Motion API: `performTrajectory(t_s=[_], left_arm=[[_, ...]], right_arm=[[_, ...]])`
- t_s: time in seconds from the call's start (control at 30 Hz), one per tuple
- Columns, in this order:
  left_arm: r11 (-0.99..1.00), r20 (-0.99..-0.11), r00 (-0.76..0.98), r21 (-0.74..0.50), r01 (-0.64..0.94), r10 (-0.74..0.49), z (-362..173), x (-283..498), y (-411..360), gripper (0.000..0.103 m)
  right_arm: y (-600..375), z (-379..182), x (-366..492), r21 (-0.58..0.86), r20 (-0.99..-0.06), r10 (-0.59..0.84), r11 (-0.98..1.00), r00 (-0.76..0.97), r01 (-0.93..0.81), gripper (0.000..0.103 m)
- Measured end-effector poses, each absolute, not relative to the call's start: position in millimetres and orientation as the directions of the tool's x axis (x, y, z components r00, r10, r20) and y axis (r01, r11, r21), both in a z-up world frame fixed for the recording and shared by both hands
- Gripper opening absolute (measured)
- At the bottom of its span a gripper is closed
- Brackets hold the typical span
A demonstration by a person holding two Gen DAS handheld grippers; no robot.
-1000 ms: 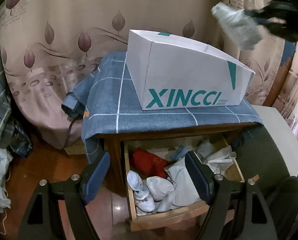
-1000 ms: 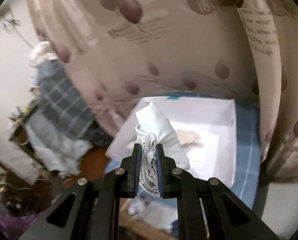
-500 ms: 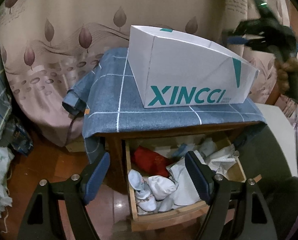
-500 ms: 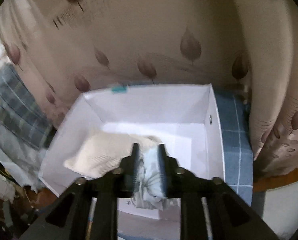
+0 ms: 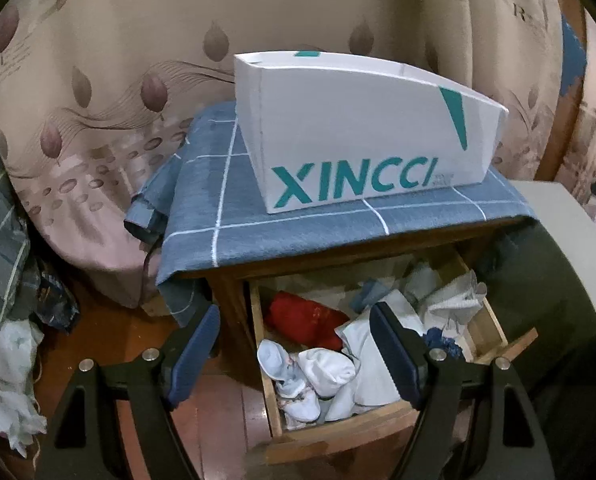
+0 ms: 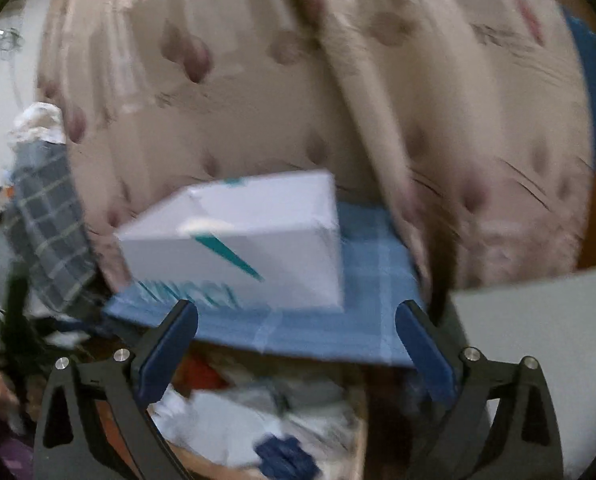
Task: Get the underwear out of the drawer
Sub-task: 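Reach the left gripper into the drawer and grasp the white cloth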
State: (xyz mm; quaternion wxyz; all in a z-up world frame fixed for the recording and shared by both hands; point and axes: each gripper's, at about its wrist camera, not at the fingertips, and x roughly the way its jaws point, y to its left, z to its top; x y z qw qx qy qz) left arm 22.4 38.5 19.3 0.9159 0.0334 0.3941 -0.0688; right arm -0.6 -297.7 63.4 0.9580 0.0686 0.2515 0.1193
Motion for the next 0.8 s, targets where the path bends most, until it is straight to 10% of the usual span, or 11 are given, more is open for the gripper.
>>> performTrajectory(t_s=[0.13,0.8], left_arm=[[0.981,-0.743,0.66,0.028,0.191,-0.107,15,22,30,0.08],[0.823,-0.869,0.495,0.261,0.504,-0.027,-75,48,-74,0.08]], right_arm=[[-331,51,3,0.398,-0.51,0.346,0.906,0.787,-0.141,0.1],[-357,48,0,0.554,-0.423,0.472,0.81,0.774,-0.191,0.102]])
